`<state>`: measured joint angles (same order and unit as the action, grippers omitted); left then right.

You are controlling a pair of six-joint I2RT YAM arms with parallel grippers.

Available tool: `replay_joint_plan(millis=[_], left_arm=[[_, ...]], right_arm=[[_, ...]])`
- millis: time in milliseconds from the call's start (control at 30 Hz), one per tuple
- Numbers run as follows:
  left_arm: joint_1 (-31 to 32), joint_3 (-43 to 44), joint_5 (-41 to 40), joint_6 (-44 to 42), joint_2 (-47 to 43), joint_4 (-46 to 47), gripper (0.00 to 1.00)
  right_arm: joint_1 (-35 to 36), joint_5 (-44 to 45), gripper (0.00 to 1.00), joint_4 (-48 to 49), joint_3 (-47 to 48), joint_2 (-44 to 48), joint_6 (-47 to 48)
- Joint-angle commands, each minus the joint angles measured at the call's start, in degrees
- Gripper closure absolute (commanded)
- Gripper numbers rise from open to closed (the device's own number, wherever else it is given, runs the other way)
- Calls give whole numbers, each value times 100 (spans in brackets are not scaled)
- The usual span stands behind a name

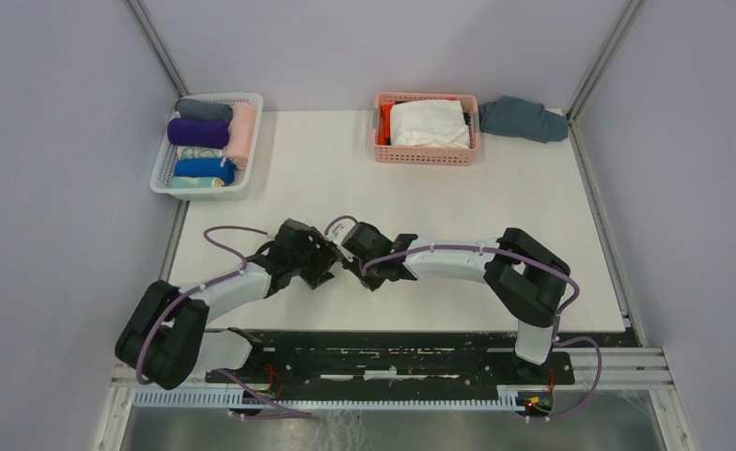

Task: Roll the towels
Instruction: Fold the towel at the center of the board.

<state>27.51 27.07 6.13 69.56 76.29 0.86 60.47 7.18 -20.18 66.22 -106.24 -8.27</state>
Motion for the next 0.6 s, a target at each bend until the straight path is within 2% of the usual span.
replay_joint_plan(millis=[0,167,333,433,567], left_arm=[[21,-304,-702,-322,-964,-1353,24],[20,-346,-859,-362,-1937,-2157,21],[21,-464,-810,-245,-2671,-2511,20],[21,-619,-675,-171,-2894,-2409,21],[20,-729,-440,-139,-2772,-1917,21]], right_arm=[[28,-2383,82,303,-382,-155,-315],[-421,-3630,81,798,-522,-187,-740],[-1002,-4906,81,1097,-515,-472,-1193],[-1253,-5465,81,1158,-388,-731,-1410],[-1497,-5974,82,1174,-210,-1059,-1649]])
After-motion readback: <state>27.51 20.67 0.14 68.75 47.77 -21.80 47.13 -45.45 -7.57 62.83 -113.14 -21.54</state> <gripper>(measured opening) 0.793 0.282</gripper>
